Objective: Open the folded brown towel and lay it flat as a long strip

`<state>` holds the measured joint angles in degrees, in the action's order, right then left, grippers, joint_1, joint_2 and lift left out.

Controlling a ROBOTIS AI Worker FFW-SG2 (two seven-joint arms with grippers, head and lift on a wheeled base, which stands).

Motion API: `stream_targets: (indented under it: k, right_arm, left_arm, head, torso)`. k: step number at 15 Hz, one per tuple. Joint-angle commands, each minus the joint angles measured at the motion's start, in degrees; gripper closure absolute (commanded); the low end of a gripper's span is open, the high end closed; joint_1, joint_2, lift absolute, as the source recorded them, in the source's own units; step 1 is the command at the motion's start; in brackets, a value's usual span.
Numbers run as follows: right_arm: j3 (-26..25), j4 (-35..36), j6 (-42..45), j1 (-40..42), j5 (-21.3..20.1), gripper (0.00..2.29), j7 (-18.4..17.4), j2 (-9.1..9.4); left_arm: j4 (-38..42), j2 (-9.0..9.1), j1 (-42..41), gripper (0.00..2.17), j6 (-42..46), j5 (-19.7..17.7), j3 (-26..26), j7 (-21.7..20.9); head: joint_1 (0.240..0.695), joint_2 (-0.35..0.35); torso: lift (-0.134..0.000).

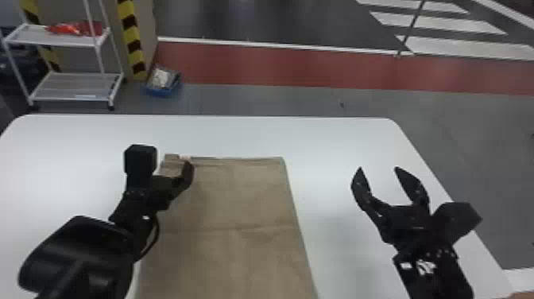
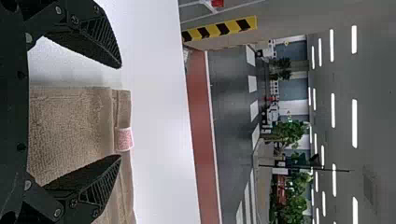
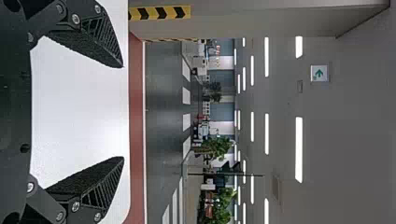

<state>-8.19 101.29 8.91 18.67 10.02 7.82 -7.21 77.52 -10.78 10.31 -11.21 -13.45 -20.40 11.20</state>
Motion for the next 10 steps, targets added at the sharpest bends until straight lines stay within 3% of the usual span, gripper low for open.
stream_targets:
  k: [1, 10]
  right_arm:
    - [-0.07, 0.05, 0.27, 0.31, 0.08, 0.19, 0.0, -0.17]
    - [0.02, 0.05, 0.44, 0.23, 0.0, 0.19, 0.0, -0.26]
  left_arm:
    - [-2.72, 0.41, 1.55, 0.22, 0.17, 0.18, -0.07, -0.48]
    - [-3.51, 0.14, 1.73, 0.42, 0.0, 0.35, 0.19, -0.66]
  head:
    - [0.695, -0.149]
    - [0.695, -0.143]
  torso:
    - [-0.123]
    - [-0.123]
